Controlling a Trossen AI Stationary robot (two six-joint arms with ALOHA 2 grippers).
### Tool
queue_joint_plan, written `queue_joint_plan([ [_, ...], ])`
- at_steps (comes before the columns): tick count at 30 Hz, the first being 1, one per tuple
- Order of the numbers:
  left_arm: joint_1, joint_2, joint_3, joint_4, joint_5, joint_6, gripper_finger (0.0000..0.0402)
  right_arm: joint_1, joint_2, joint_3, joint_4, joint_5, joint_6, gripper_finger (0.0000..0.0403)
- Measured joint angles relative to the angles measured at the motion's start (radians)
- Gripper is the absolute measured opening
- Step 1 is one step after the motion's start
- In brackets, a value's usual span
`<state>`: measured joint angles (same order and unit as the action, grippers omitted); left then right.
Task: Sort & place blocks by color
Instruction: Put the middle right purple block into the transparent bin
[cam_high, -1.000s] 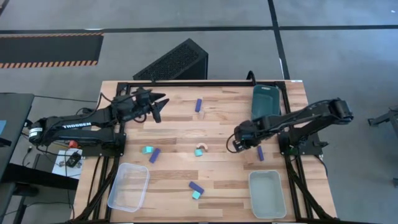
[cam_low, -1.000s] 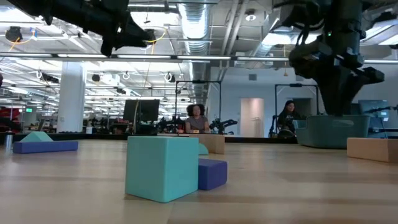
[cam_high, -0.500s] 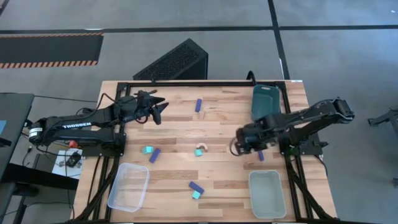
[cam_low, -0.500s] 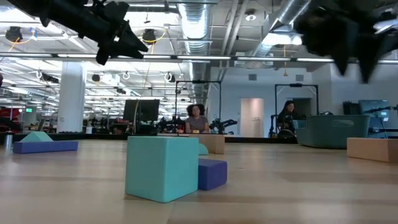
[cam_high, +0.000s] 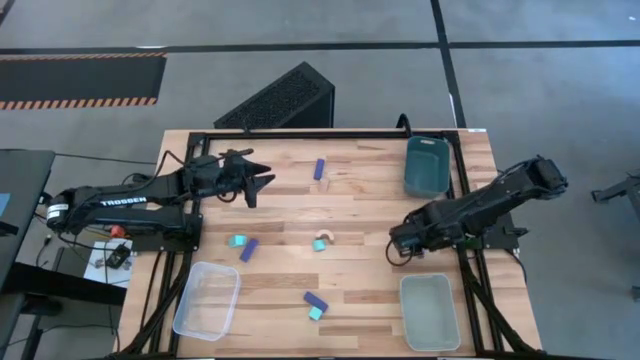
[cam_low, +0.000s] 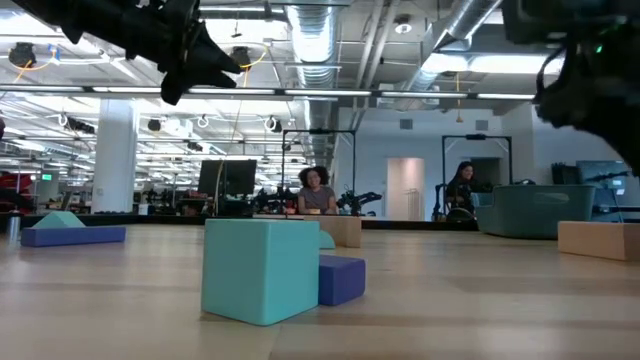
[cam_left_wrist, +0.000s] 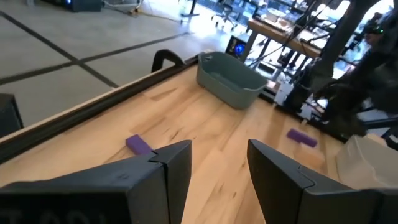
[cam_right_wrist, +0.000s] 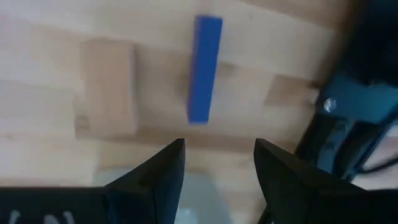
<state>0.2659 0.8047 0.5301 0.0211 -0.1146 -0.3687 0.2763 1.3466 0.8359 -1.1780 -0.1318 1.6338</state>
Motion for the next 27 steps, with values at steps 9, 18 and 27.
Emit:
queue_joint_plan([
  [9, -0.082, 0.0, 0.0, 0.005, -0.12, -0.003, 0.0143, -0.148, -0.001, -0.159, 0.142, 0.044, -0.09, 0.0214],
  [18, -0.125, 0.0, 0.0, 0.007, -0.2, -0.056, 0.0143, -0.162, 0.003, -0.177, 0.201, 0.059, -0.157, 0.0208],
  [27, -0.13, 0.0, 0.0, 0.015, -0.239, -0.051, 0.0143, -0.148, 0.003, -0.2, 0.23, 0.036, -0.134, 0.0191],
])
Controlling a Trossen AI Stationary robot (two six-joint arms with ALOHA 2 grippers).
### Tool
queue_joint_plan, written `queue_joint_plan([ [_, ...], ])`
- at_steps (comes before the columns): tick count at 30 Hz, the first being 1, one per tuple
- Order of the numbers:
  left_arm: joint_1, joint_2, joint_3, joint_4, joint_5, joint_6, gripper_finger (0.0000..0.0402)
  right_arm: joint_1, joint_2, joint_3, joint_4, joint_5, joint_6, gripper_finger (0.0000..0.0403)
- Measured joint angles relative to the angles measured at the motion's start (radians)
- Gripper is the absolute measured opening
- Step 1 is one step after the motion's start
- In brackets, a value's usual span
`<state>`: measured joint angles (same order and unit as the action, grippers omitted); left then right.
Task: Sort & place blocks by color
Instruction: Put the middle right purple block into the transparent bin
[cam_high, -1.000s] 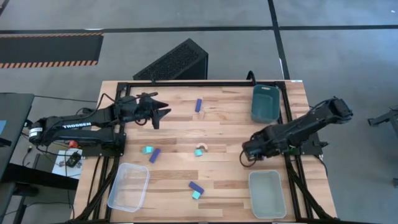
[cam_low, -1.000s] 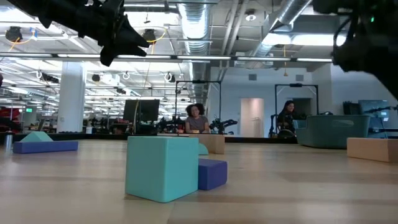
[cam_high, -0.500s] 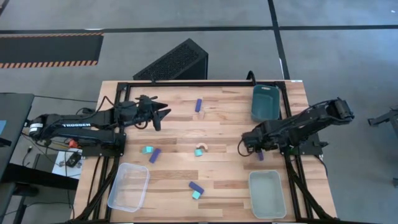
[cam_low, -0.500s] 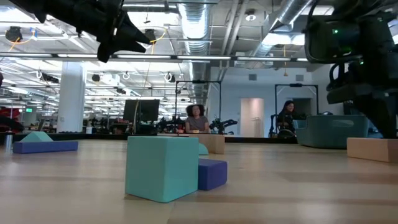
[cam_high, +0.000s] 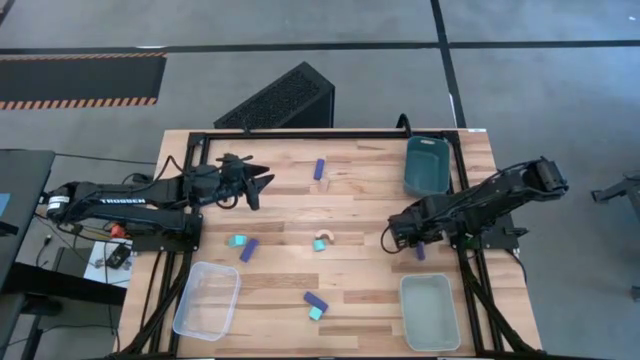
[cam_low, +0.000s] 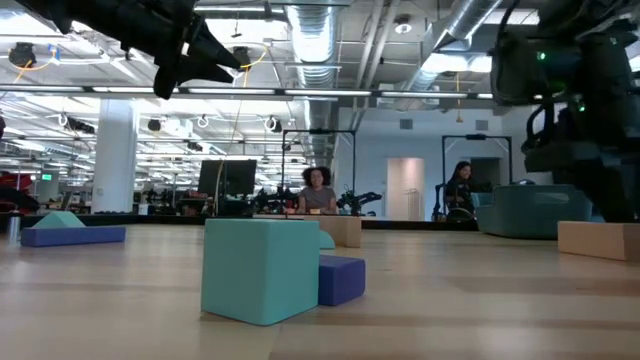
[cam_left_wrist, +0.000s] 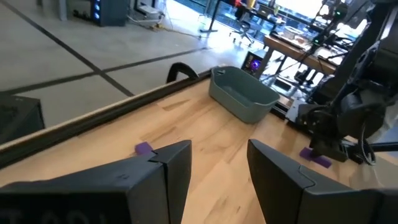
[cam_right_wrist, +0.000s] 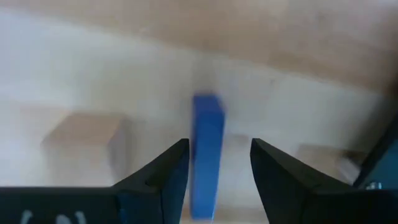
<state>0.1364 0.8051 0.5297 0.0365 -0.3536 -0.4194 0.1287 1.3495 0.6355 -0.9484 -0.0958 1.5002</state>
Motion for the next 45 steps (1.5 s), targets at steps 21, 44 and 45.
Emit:
queue_joint_plan([
  [21, -0.002, 0.0, 0.0, 0.003, 0.011, -0.007, 0.0143, 0.007, -0.008, 0.011, 0.163, 0.09, -0.075, 0.0056],
  [44, -0.201, -0.147, -0.001, -0.542, 0.193, -0.648, 0.0143, -0.141, 0.125, 0.127, 1.1, 0.225, -0.723, 0.0059],
  [45, -0.21, -0.154, 0.0, -0.544, 0.223, -0.651, 0.0143, -0.133, 0.155, 0.154, 1.107, 0.211, -0.738, 0.0059],
])
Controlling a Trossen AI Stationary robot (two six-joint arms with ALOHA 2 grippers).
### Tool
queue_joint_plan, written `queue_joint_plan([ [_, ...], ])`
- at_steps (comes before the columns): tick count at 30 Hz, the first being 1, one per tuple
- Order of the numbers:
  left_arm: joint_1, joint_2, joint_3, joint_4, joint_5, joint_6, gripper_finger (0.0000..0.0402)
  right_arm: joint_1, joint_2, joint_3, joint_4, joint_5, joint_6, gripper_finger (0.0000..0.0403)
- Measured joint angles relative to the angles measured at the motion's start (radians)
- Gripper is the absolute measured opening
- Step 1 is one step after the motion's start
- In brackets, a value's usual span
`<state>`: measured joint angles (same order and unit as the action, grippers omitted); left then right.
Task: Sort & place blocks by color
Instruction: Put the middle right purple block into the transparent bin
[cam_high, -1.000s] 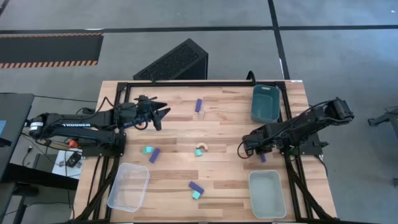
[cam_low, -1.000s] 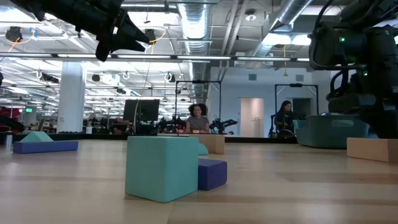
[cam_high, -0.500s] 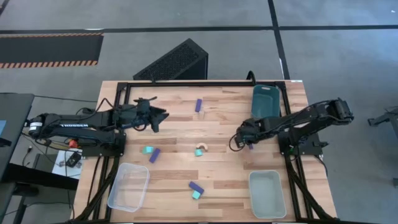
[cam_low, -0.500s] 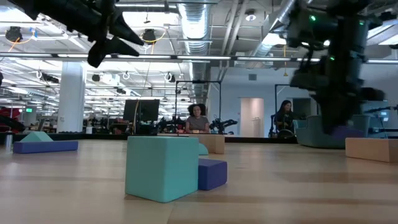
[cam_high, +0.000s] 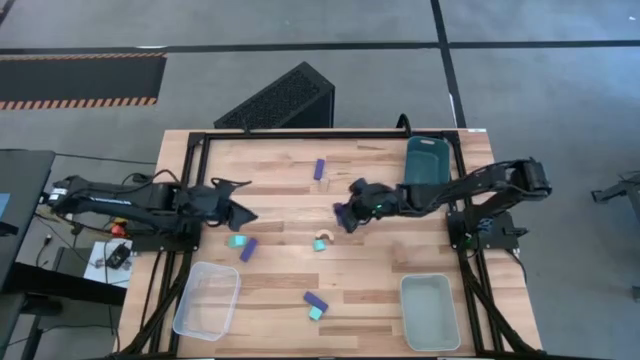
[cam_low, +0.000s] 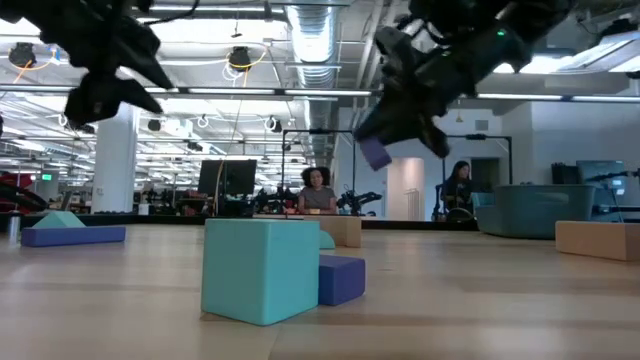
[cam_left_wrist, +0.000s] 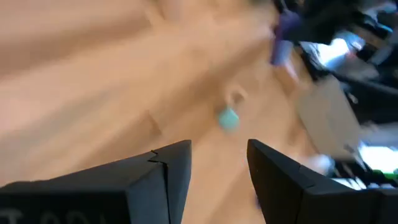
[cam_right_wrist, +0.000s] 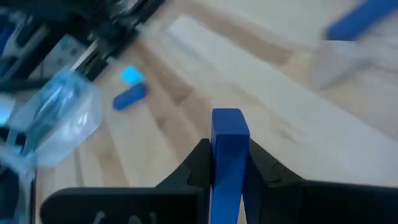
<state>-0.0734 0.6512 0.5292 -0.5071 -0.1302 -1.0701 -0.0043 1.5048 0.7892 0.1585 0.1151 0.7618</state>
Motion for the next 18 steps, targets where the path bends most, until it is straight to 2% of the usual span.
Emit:
queue_joint_plan([
  [3, -0.024, -0.043, 0.0, -0.044, 0.045, -0.003, 0.0143, 0.037, 0.089, 0.093, -0.002, -0.008, -0.011, 0.0059],
  [9, -0.038, -0.158, 0.0, -0.076, 0.028, 0.063, 0.0143, 0.107, 0.291, 0.346, 0.003, 0.052, -0.022, 0.0062],
  [13, -0.038, -0.222, 0.0, -0.096, -0.025, 0.081, 0.0143, 0.142, 0.428, 0.535, 0.007, 0.084, -0.015, 0.0063],
  [15, -0.038, -0.232, 0.0, -0.097, -0.073, 0.068, 0.0143, 0.152, 0.499, 0.625, 0.005, 0.082, -0.014, 0.0063],
  [18, -0.038, -0.232, 0.0, -0.113, -0.091, 0.112, 0.0143, 0.165, 0.59, 0.737, 0.001, 0.073, -0.012, 0.0064],
])
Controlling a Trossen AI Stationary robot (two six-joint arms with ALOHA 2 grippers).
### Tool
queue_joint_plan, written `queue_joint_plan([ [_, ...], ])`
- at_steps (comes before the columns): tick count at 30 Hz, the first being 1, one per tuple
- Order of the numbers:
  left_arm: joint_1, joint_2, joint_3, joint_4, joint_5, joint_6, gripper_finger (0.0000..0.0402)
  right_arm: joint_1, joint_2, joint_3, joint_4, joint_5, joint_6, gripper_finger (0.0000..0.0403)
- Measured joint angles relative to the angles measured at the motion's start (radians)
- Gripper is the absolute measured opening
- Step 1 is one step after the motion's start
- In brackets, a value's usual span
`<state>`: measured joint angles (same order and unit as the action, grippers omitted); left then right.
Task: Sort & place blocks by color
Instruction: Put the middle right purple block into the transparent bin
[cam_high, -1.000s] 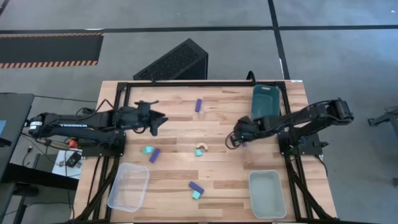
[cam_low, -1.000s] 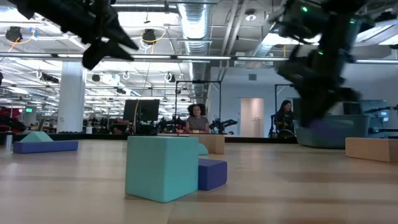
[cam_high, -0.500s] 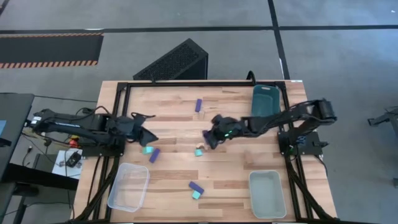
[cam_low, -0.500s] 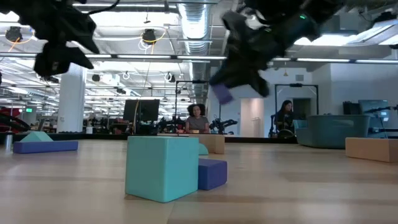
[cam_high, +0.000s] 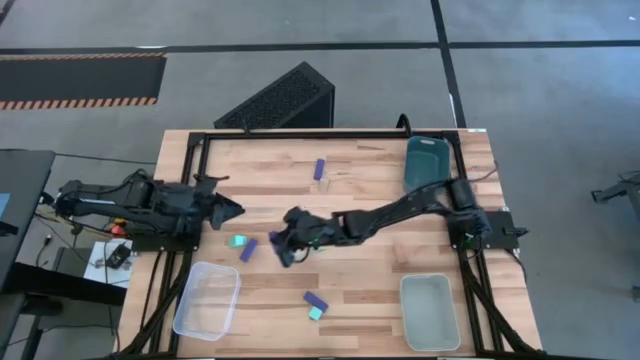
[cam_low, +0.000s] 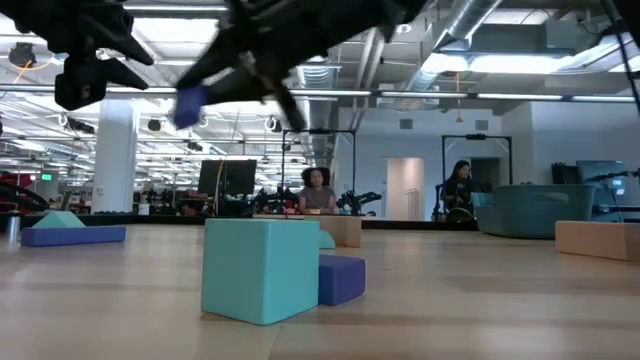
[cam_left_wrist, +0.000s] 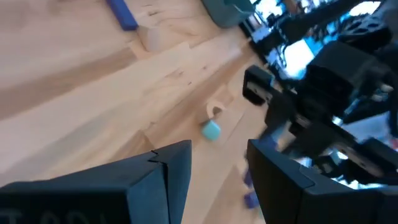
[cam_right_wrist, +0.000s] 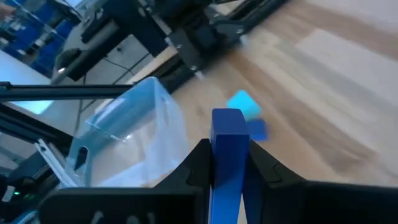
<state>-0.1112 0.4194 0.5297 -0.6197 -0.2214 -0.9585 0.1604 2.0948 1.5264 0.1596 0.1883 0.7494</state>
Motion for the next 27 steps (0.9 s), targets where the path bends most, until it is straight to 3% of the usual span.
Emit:
queue_joint_plan([
  [6, 0.0, 0.006, 0.0, -0.047, 0.056, 0.073, 0.0143, 0.028, 0.16, 0.216, 0.009, 0.002, -0.007, 0.0064],
  [13, 0.0, 0.006, 0.0, -0.103, 0.085, 0.143, 0.0143, 0.047, 0.322, 0.459, 0.008, 0.004, -0.123, 0.0065],
  [18, 0.0, 0.006, 0.0, -0.106, 0.076, 0.193, 0.0143, 0.045, 0.437, 0.614, 0.105, -0.003, -0.238, 0.0065],
  [22, 0.0, 0.006, 0.0, -0.105, 0.057, 0.226, 0.0143, 0.049, 0.507, 0.705, 0.143, -0.027, -0.379, 0.0065],
  [27, 0.0, 0.006, 0.0, -0.105, 0.051, 0.263, 0.0143, 0.05, 0.534, 0.747, 0.141, -0.067, -0.418, 0.0066],
])
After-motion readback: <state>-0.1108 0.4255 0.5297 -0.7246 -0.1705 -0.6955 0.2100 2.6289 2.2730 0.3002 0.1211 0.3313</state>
